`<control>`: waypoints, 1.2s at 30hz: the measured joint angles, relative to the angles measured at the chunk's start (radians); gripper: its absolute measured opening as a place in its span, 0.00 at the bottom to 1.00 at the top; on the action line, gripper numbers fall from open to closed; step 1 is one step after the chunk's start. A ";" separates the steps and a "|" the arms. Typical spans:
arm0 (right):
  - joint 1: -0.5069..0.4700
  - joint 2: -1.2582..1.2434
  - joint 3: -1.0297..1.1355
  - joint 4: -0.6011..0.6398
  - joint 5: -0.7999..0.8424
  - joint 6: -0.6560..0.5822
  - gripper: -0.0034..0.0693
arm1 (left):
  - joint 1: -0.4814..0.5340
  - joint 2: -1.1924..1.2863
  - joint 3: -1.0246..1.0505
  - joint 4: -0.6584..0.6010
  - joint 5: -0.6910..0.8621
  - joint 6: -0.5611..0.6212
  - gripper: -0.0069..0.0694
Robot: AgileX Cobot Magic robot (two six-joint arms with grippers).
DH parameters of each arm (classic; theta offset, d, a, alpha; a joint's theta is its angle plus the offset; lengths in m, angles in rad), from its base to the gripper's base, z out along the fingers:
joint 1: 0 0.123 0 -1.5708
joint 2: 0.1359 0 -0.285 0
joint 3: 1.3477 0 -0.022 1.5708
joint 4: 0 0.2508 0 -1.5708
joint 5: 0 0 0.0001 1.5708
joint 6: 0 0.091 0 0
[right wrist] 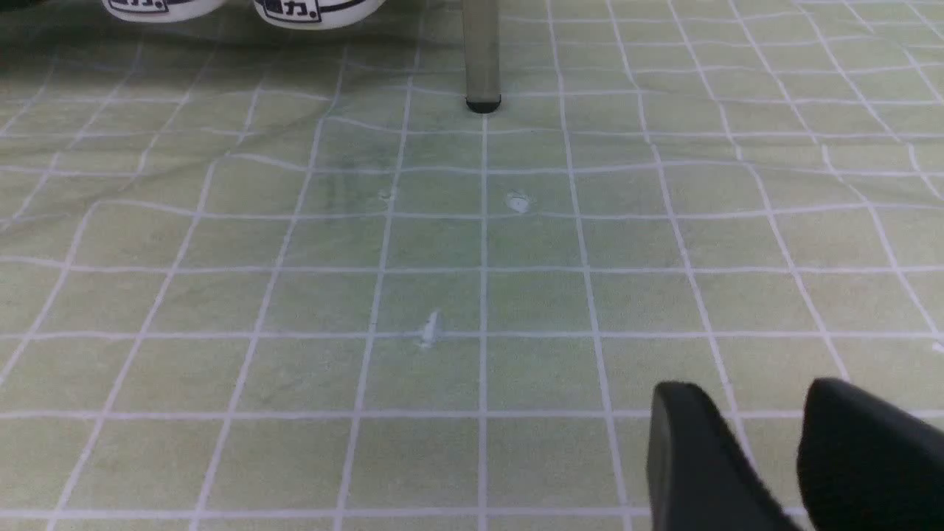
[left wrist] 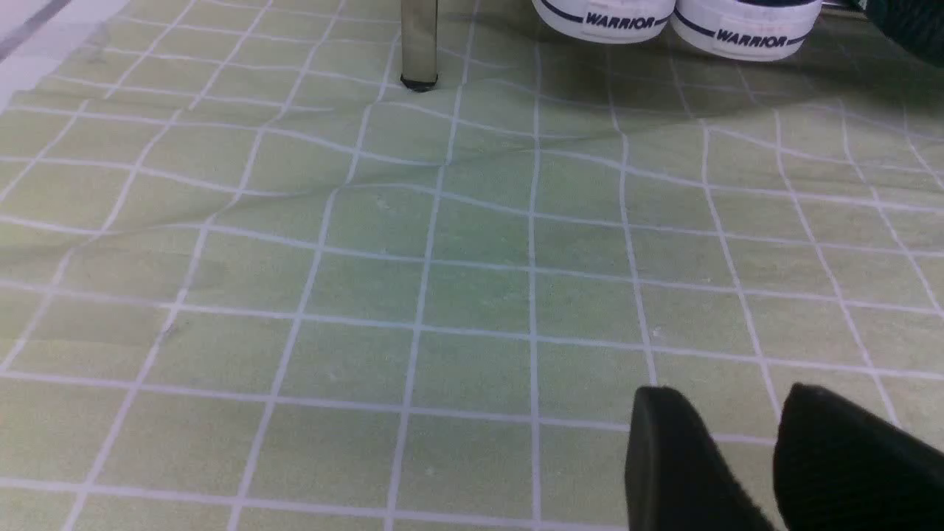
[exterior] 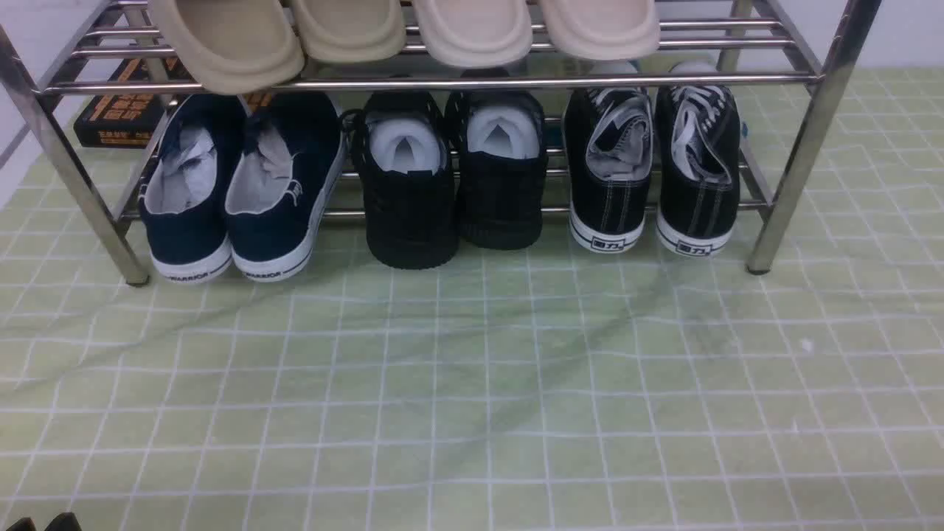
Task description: Take the shoes off the shelf with your hand from the green coffee tablecloth.
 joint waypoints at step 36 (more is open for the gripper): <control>0.000 0.000 0.000 0.032 -0.001 0.010 0.37 | 0.000 0.000 0.000 0.000 0.000 0.000 0.41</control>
